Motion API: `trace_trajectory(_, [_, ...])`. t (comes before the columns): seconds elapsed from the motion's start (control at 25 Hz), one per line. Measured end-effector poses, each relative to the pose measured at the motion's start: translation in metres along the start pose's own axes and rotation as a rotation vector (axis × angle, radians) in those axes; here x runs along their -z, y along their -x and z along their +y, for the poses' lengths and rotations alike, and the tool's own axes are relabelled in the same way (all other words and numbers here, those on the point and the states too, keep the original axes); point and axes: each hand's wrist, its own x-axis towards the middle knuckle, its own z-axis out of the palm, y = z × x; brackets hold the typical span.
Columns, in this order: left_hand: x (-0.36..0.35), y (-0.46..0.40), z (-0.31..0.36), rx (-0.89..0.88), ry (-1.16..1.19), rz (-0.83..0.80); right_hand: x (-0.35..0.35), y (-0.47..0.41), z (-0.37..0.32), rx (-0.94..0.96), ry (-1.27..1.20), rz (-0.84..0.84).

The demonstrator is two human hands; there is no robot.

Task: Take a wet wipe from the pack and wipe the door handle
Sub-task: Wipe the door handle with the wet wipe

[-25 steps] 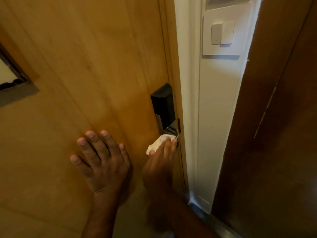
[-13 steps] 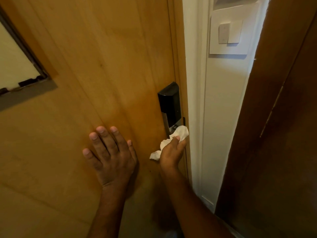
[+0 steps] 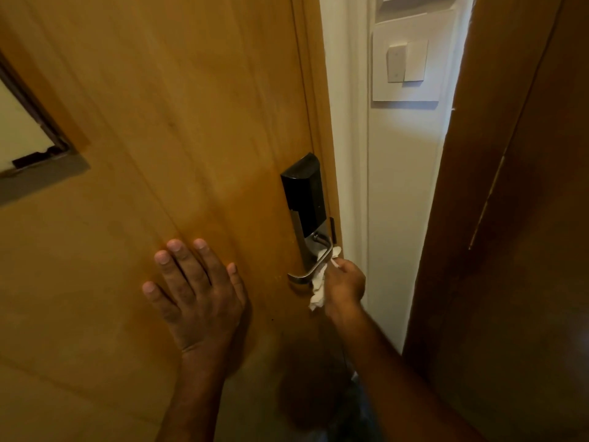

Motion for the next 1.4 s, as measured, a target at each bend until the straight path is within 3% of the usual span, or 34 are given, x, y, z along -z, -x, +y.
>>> trace_trajectory(0.2, [-0.002,0.0,0.0,-0.003,-0.001,0.005,0.009,0.017,0.004,-0.261,-0.263,-0.248])
trace_trajectory(0.4, [-0.005,0.001,0.0,-0.012,-0.005,0.018,0.013,0.03,-0.006,-0.297,-0.205,-0.19])
trace_trajectory(0.68, [-0.006,0.002,0.002,-0.017,0.006,0.003,0.012,0.048,0.001,0.095,-0.013,-0.095])
trace_trajectory(0.96, [0.0,0.002,0.003,0.015,0.077,-0.044,0.028,0.033,0.004,0.579,0.447,-0.134])
trace_trajectory(1.08, [0.011,-0.003,0.023,0.087,0.141,-0.197,0.045,0.015,-0.013,0.614,0.552,-0.031])
trace_trajectory(1.24, [0.038,-0.012,0.062,0.146,0.382,-0.457,0.093,0.004,-0.049,0.654,0.45,0.039])
trace_trajectory(1.4, [0.098,0.001,0.142,-0.128,0.669,-0.611,0.186,0.001,-0.078,0.705,0.501,0.203])
